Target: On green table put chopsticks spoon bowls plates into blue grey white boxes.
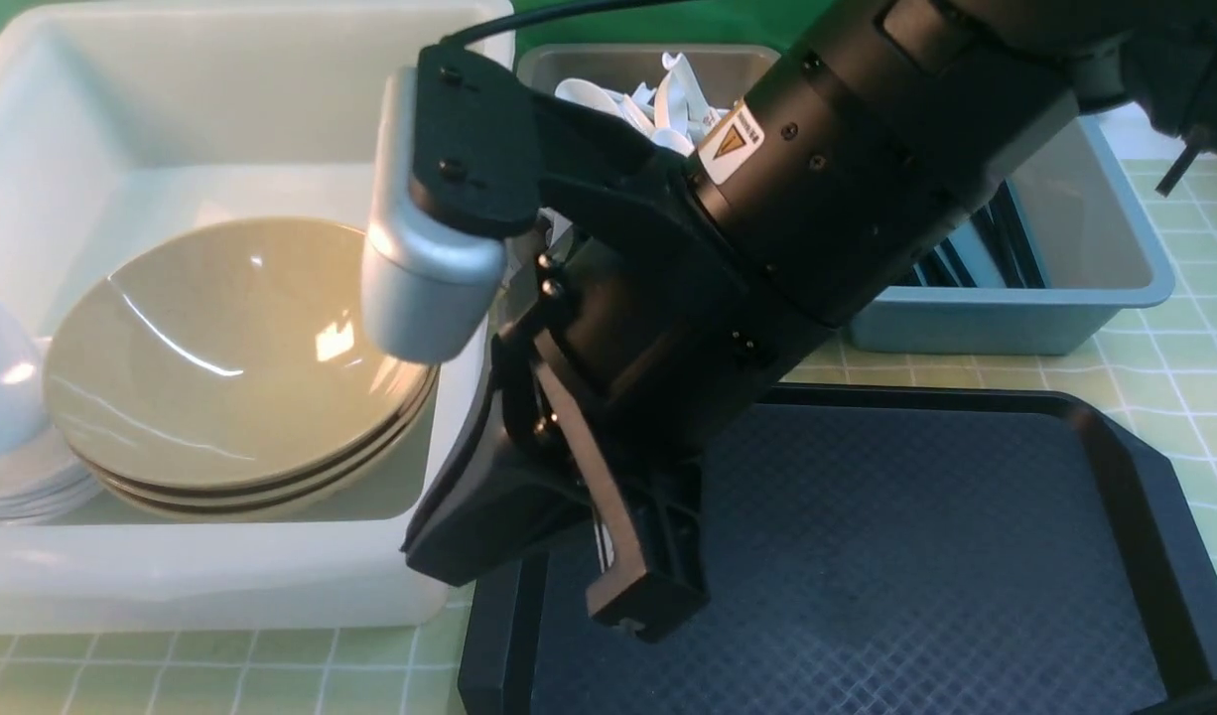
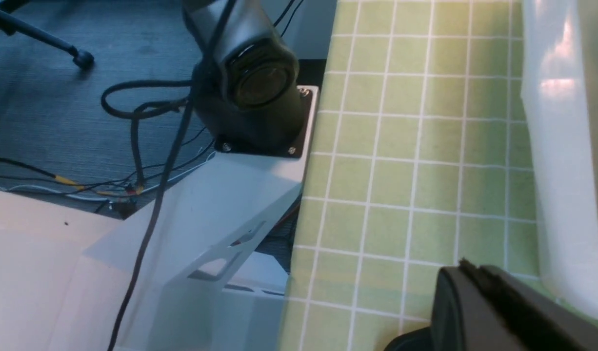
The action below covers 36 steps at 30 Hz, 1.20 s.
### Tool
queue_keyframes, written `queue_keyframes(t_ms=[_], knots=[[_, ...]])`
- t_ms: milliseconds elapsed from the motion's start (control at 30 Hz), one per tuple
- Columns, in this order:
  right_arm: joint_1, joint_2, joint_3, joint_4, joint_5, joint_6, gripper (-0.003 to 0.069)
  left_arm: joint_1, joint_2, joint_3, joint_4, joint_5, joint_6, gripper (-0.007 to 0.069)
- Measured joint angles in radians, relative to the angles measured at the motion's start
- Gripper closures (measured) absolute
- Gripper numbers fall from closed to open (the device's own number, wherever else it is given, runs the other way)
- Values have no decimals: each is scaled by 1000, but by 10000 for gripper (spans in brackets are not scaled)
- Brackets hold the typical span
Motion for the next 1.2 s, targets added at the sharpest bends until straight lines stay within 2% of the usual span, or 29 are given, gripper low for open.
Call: queue_keyframes(t_ms=[133,267,367,467,533,567,633,667,733,767,800,967,1133,1200], knots=[[0,0,0,-1,-4,0,638,-51,32,0,46,-16,-24,607],[0,0,0,-1,-4,0,638,-89,38,0,158,-42,-106,603],[0,0,-1,-2,-4,0,638,-104,38,0,229,-53,-171,573],[0,0,-1,-3,-5,0,638,-124,38,0,266,-57,-203,518],[0,0,-1,-4,-8,4,636,-149,38,0,283,-57,-212,452],[-1,0,-1,-4,-8,5,636,-151,38,0,283,-57,-213,445],[-16,0,-1,-4,-19,30,634,-170,38,0,302,-57,-222,363],[-16,0,-1,-4,-21,30,634,-175,38,0,307,-57,-224,354],[-46,0,-1,-4,-39,70,634,-197,38,0,345,-57,-265,240],[-51,0,-1,-4,-40,78,634,-197,38,0,345,-57,-269,231],[-74,0,-1,-4,-53,106,632,-215,37,0,373,-57,-308,146],[-136,0,-1,-4,-103,225,629,-246,25,0,406,-65,-429,-25],[-174,-15,-1,-6,-119,321,622,-259,1,-21,395,-48,-459,-39],[-180,-45,4,-21,-120,366,622,-280,-8,-63,364,2,-455,-39]])
